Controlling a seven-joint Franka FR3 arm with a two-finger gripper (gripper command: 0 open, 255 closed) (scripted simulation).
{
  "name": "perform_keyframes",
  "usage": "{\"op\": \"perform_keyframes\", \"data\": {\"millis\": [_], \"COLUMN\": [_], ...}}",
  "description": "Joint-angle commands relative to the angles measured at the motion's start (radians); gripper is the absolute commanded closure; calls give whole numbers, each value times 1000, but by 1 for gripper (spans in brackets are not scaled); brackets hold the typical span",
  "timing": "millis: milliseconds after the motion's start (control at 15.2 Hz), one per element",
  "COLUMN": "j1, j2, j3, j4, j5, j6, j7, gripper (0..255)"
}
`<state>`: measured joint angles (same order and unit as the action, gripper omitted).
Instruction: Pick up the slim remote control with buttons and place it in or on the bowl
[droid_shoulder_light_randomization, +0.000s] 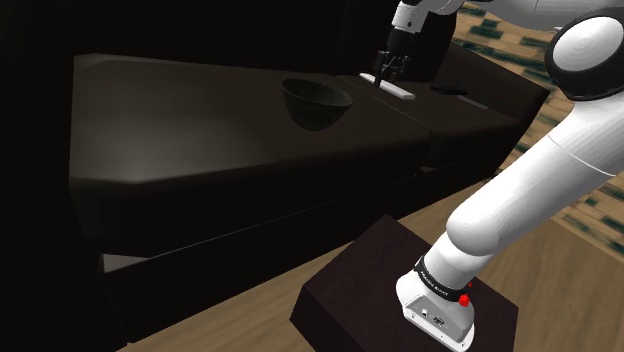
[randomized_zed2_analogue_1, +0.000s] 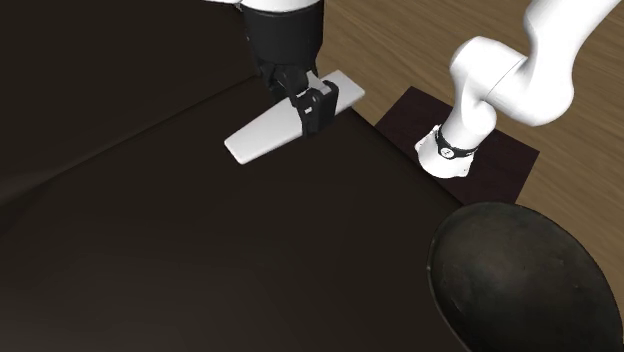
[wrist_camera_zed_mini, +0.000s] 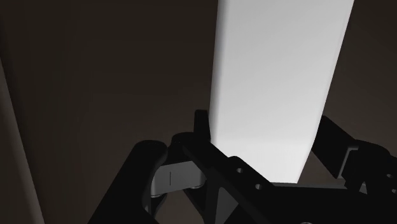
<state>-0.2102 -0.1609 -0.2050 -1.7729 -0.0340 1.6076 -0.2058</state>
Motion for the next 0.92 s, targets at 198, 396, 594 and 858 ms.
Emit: {"op": "perform_keyframes", "data": {"millis": [198, 396, 594, 858], "j1": [1, 1, 1, 0], "j2": [14, 28, 44, 66], "j3": [0, 0, -2, -3], "j4": [83, 139, 199, 272], "j5": [3, 5, 8, 13], "j6": [-69, -112, -156, -208], "j7": [-1, -4, -6, -10], "gripper": [255, 255, 255, 255]}}
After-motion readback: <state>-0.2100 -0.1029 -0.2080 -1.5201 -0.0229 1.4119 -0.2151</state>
